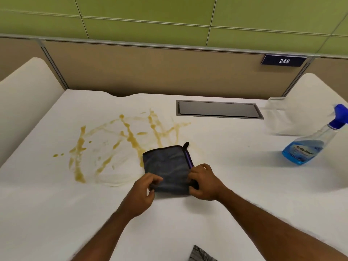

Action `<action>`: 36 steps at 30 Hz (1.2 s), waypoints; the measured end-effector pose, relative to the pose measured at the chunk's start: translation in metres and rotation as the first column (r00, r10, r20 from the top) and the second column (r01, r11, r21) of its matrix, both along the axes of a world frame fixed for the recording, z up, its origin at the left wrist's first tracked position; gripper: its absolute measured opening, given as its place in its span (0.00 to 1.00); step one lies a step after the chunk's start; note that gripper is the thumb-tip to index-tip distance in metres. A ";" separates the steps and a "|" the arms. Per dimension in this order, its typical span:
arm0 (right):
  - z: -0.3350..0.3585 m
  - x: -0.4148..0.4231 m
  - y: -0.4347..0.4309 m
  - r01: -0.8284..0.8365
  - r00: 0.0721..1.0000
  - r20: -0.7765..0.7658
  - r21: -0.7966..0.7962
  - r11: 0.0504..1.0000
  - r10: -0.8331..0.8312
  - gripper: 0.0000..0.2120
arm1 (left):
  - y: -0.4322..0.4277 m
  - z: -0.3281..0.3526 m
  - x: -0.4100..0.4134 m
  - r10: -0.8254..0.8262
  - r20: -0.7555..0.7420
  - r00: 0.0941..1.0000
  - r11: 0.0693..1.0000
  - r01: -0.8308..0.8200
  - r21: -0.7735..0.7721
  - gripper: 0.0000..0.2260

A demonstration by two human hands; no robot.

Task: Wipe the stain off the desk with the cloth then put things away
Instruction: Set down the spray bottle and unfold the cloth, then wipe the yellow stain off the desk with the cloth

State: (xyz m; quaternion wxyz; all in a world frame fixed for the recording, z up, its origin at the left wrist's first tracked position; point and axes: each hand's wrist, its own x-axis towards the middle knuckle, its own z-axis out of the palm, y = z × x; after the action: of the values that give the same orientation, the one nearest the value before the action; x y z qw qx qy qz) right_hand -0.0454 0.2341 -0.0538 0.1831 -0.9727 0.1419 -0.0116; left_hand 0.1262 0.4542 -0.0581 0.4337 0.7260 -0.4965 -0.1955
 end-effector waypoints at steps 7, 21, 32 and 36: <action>-0.010 0.044 0.012 0.153 0.988 0.016 0.026 0.988 -0.153 0.15 | 0.012 -0.023 -0.020 -0.015 0.132 0.991 0.989 -0.005 0.146 0.16; -0.062 0.055 0.024 0.097 0.976 -0.182 -0.122 0.988 -0.118 0.41 | 0.090 -0.058 -0.022 0.074 0.558 0.826 0.759 -0.410 0.506 0.36; -0.052 0.107 0.042 0.265 0.915 -0.256 -0.198 0.944 -0.311 0.42 | 0.108 -0.078 -0.015 0.115 0.574 0.811 0.709 -0.472 0.525 0.38; -0.058 0.098 0.064 0.250 0.932 -0.222 -0.177 0.952 -0.286 0.43 | 0.110 -0.080 -0.013 0.108 0.563 0.819 0.729 -0.451 0.515 0.37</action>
State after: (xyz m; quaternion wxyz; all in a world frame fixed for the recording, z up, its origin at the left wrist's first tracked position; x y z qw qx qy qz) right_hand 0.0522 0.2979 -0.1120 0.0893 -0.9488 0.2939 0.0735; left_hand 0.1136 0.5645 -0.1381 0.0487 0.9212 -0.3764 -0.0859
